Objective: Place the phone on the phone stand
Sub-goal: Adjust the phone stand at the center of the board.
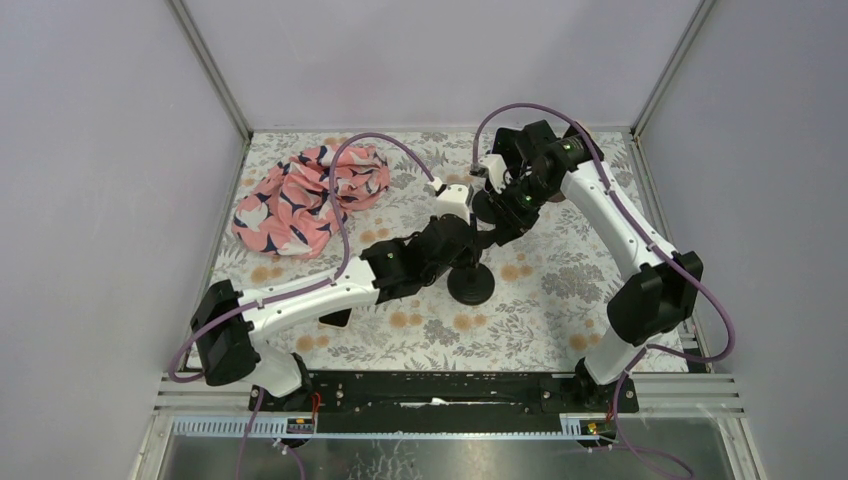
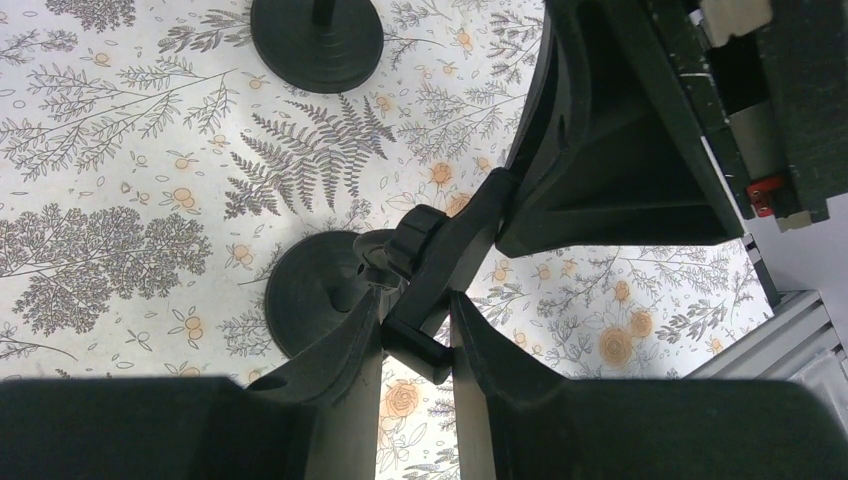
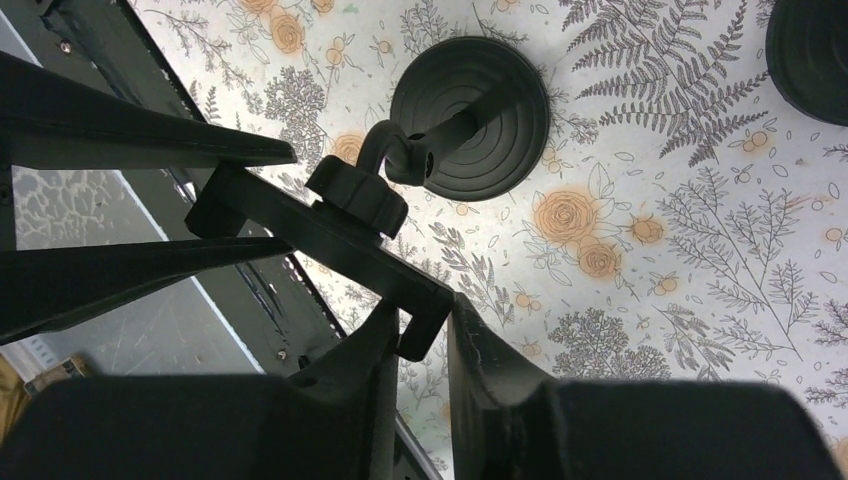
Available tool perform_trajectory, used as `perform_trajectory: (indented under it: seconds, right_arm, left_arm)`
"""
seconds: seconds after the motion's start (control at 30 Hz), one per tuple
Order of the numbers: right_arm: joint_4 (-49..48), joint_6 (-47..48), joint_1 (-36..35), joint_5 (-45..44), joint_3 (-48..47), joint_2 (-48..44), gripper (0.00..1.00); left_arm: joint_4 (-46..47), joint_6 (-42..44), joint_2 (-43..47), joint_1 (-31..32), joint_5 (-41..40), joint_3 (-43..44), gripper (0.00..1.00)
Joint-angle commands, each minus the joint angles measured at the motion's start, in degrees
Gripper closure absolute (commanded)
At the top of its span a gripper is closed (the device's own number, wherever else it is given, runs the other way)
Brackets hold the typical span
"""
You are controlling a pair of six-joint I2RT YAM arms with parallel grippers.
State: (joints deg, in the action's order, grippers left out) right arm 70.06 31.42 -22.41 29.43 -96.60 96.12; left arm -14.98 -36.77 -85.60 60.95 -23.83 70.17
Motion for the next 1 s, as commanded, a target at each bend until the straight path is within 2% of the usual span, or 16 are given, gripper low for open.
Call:
perform_trajectory:
  seconds: [0.0, 0.07, 0.17, 0.33, 0.63, 0.7, 0.8, 0.97]
  right_arm:
    - [2.0, -0.15, -1.7, -0.05, -1.85, 1.22, 0.85]
    - [1.81, -0.42, -1.75, -1.61, -1.71, 1.13, 0.94]
    - [0.88, -1.12, -1.72, -4.33, -1.29, 0.48, 1.0]
    - [0.44, -3.07, -1.7, -6.06, -1.28, -0.43, 1.0]
    - [-2.76, -7.24, -5.74, -11.32, 0.92, -3.48, 1.0]
    - [-3.31, -7.5, -5.83, -13.22, 1.13, -3.84, 1.0]
    - [-4.56, -7.51, -5.78, -16.42, 1.96, -4.53, 1.0]
    - [-5.98, -7.31, -5.25, -20.79, 3.7, -5.15, 1.0]
  left_arm:
    - [1.96, 1.6, 0.51, -0.48, 1.79, -1.03, 0.94]
    - [1.46, 1.35, 0.65, -0.64, 1.11, -1.03, 0.94]
    - [-0.13, 0.48, 1.19, -1.17, -0.27, -1.26, 0.94]
    - [-2.77, -1.15, 2.06, -2.23, -0.7, -0.91, 0.85]
    - [-12.05, -3.09, -1.25, -2.24, -4.46, 5.67, 0.76]
    - [-12.69, -2.87, -1.42, -2.23, -4.49, 6.06, 0.8]
    - [-12.66, -2.58, -0.66, -2.24, -4.64, 5.06, 0.99]
    - [-11.8, -1.82, 3.22, -3.03, -4.31, 0.96, 1.0]
